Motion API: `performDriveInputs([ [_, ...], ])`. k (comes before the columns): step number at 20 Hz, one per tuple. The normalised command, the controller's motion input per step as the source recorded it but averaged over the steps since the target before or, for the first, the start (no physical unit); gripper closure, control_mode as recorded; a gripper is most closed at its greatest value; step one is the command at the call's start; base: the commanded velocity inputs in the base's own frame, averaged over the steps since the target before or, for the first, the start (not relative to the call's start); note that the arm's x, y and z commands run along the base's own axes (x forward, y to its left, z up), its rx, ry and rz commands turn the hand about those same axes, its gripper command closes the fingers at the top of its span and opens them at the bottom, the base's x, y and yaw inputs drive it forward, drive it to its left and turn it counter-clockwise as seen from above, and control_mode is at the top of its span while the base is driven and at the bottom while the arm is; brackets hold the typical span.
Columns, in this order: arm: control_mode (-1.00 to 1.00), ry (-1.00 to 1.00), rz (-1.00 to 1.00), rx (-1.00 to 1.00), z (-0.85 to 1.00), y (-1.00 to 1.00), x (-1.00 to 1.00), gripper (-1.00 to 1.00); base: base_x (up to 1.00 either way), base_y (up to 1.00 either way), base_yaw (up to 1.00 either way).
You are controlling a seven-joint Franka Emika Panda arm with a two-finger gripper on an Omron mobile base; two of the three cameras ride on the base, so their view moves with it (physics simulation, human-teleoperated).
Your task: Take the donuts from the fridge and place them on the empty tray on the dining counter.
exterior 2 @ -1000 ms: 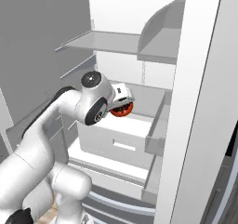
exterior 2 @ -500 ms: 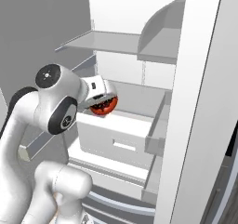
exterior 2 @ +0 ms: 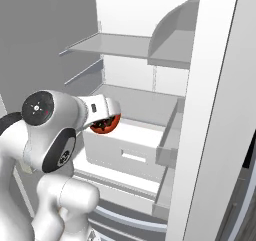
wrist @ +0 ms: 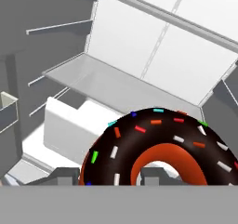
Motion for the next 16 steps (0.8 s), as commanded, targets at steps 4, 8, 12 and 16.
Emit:
performDriveInputs([
  [4,1.00,0.00,0.00,0.00,0.00,0.00,-0.03,1.00,-0.41,0.00,0.00],
  [8,1.00,0.00,0.00,0.00,0.00,0.00,0.00,1.00,-1.00,0.00,0.00],
  [12,1.00,0.00,0.00,0.00,0.00,0.00,0.00,1.00,-1.00,0.02,0.02],
  [16,1.00,0.00,0.00,0.00,0.00,0.00,0.00,1.00,-0.98,0.59,0.45],
])
